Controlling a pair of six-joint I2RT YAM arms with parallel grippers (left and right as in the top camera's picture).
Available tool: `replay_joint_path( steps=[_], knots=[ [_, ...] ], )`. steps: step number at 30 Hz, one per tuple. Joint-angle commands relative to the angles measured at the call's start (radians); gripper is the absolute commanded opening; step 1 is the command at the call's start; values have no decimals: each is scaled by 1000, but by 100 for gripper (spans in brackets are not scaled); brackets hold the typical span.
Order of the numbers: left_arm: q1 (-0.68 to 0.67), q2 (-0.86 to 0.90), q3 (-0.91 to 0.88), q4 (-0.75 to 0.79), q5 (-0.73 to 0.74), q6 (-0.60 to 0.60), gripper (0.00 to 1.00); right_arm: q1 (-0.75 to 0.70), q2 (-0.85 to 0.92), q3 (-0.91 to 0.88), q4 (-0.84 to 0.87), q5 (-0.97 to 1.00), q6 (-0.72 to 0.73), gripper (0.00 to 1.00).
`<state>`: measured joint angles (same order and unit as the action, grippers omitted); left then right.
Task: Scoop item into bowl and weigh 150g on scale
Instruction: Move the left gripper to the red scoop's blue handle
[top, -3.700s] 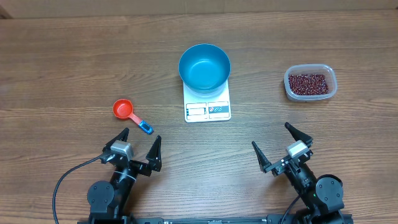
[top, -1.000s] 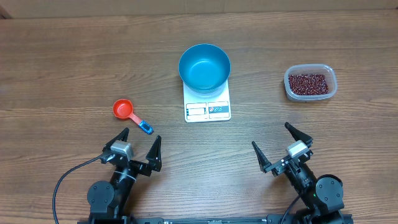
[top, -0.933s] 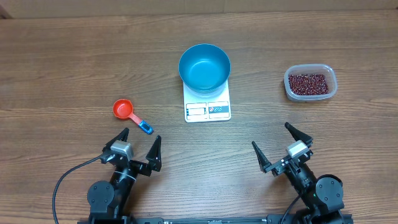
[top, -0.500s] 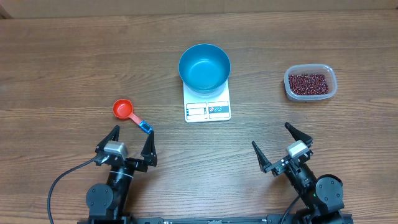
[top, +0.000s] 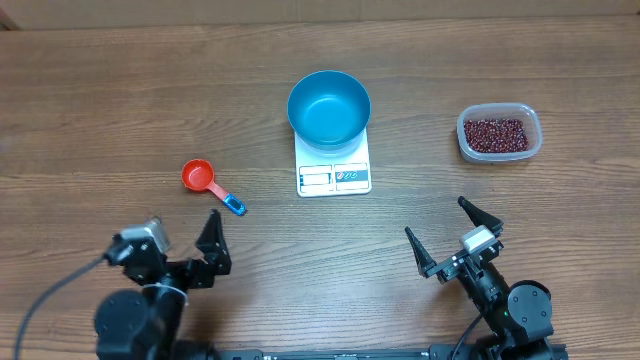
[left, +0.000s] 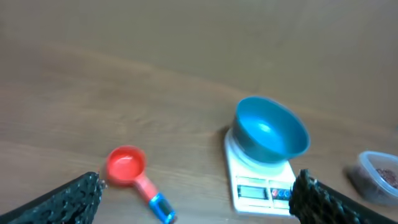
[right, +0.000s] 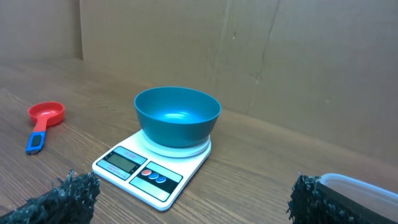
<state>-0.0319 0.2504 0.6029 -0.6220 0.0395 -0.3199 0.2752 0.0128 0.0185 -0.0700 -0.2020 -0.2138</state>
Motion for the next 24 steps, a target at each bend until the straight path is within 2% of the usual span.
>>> replay_joint_path(
  steps=[1, 5, 11, 18, 20, 22, 24],
  knots=[
    [5, 154, 140, -81, -80, -20, 100, -3, -10, -10, 5, 10, 3, 100],
    [5, 318, 211, -75, -25, -21, 100, -3, -10, -10, 5, 10, 3, 100],
    [5, 479, 212, -24, 138, -29, 100, -3, -10, -10, 5, 10, 3, 100],
    [5, 640, 212, -31, 133, -34, 99, -3, -10, -10, 5, 10, 3, 100],
    [5, 686, 212, -36, 82, -110, 100, -3, -10, -10, 5, 10, 3, 100],
    [5, 736, 212, -65, -4, -263, 100, -3, -10, -10, 5, 10, 3, 100],
    [5, 787, 212, -95, -61, -359, 100, -3, -10, -10, 5, 10, 3, 100]
  ],
)
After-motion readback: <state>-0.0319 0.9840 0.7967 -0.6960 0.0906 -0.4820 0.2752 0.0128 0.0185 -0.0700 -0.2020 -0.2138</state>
